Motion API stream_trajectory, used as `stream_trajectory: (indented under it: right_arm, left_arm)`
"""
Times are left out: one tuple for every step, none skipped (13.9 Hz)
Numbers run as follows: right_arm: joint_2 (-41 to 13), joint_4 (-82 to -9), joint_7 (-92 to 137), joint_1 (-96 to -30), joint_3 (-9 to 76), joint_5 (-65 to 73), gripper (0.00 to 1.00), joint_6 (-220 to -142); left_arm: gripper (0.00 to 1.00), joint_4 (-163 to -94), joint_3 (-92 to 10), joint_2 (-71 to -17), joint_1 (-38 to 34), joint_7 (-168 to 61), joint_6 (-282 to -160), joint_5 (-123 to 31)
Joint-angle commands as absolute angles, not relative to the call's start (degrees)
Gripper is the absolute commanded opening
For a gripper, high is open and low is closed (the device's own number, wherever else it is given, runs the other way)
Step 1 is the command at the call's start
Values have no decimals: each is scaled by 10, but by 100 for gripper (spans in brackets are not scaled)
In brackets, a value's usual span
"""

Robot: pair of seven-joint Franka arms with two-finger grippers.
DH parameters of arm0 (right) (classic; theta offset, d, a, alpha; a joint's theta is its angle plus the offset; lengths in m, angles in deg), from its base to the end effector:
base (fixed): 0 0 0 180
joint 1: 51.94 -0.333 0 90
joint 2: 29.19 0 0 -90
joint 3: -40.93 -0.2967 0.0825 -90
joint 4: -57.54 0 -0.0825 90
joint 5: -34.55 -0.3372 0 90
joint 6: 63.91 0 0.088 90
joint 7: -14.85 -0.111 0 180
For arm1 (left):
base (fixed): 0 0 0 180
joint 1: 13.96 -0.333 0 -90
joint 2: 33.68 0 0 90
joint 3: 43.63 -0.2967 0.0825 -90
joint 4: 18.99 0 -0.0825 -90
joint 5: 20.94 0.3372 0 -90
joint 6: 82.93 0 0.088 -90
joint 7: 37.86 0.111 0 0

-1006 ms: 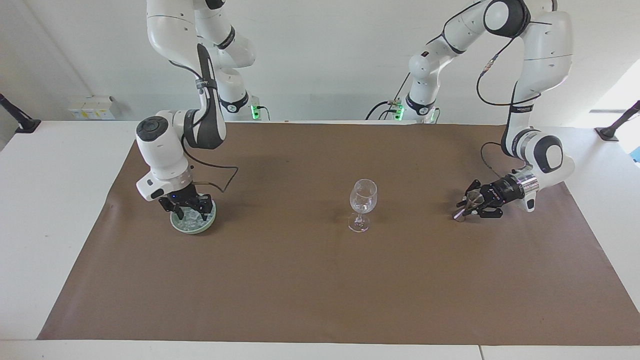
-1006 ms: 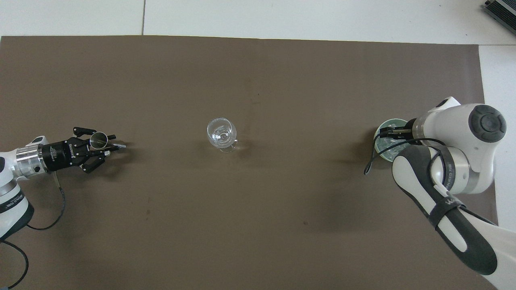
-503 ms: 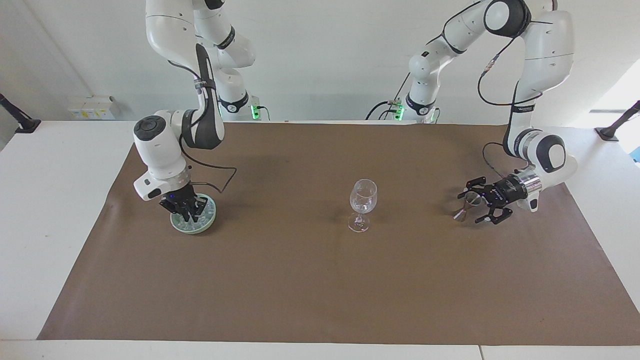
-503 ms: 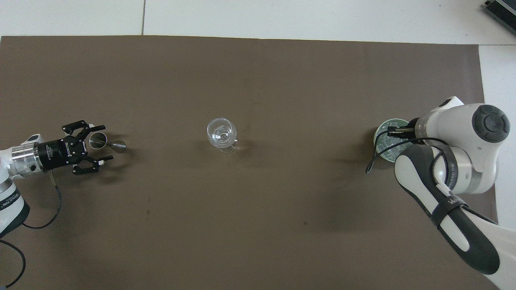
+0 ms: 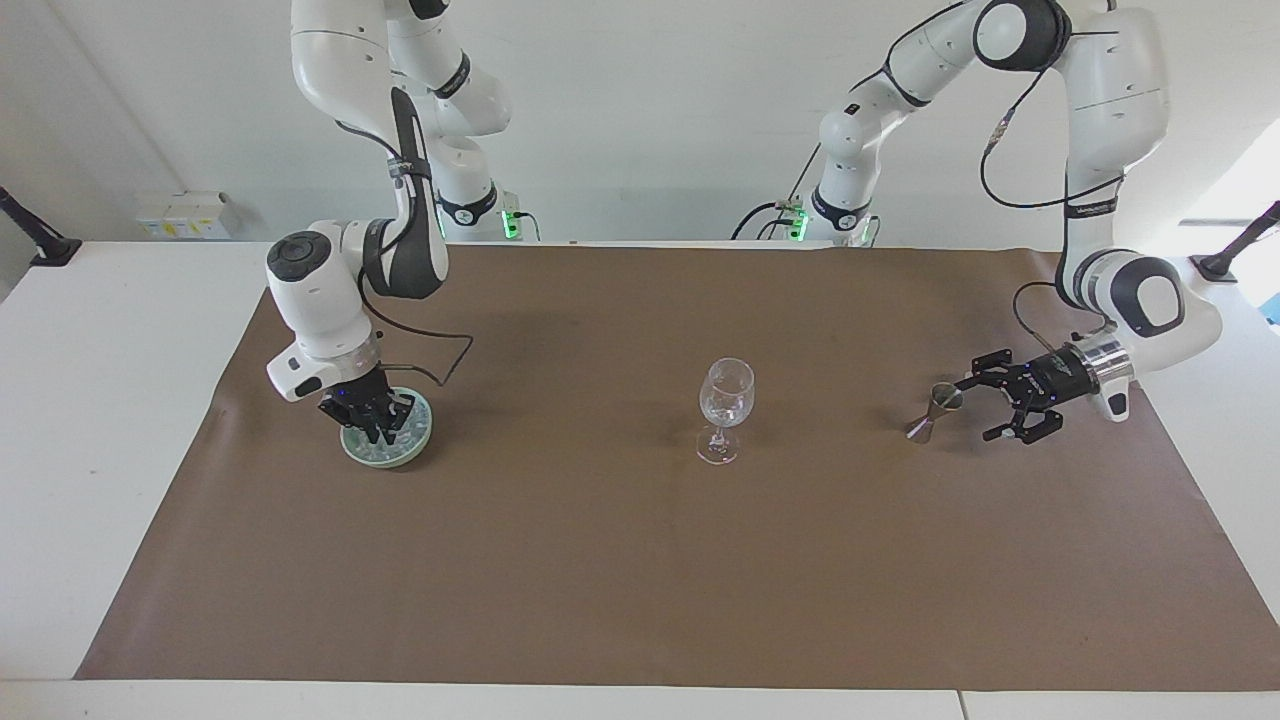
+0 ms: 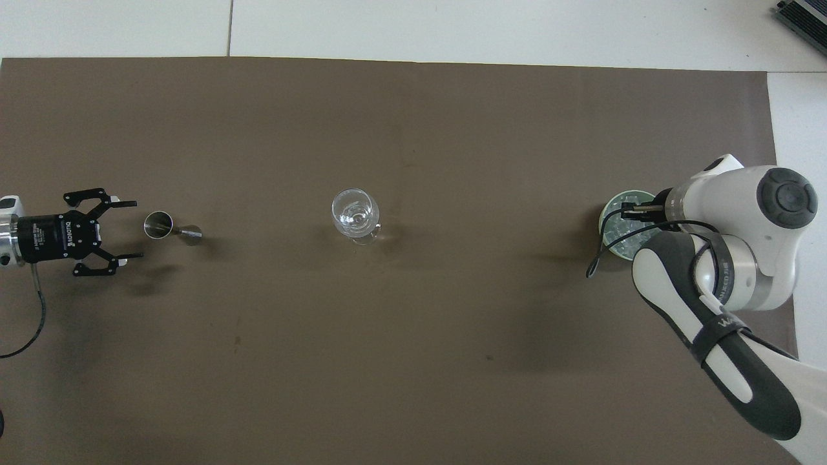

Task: Pour wine and add ice with both arms
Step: 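Set the silver jigger down on the table and open the left gripper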

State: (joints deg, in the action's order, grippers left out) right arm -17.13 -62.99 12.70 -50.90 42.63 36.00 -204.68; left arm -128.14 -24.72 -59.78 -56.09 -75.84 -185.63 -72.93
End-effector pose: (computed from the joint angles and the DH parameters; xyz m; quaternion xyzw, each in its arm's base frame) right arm 0.5490 -0.0259 0.3412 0.9968 -0.0328 0.0713 0.0121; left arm 0.5226 0.1586 0.2871 0.6131 0.5990 -0.3056 0.4148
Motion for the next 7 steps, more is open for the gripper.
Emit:
stream_trajectory:
  right_arm:
    - [-170,-622,121,-504,420,359,0,-2052]
    - [-171,-619,120,-504,420,360,0,-2052]
    - [-173,-616,120,-505,420,361,0,-2050]
    - [-177,-609,120,-505,420,361,0,-2044]
    - [-179,-603,120,-505,420,361,0,-2035]
    - [-184,-596,120,-506,420,361,0,-2024]
    - [-186,-587,120,-508,420,362,0,-2007]
  left_arm:
    - [100,-1225,-244,-608,-570,-758,-1830,-664]
    - [100,-1208,-244,-608,-571,-758,-1828,-641]
    - [100,-1189,-244,-605,-571,-759,-1826,-626]
    - [100,-1175,-244,-602,-571,-759,-1825,-609]
    - [100,-1163,-243,-601,-571,-759,-1824,-598]
    - [100,-1151,-242,-597,-570,-759,-1824,-587]
    - [100,-1143,-240,-588,-570,-757,-1827,-566]
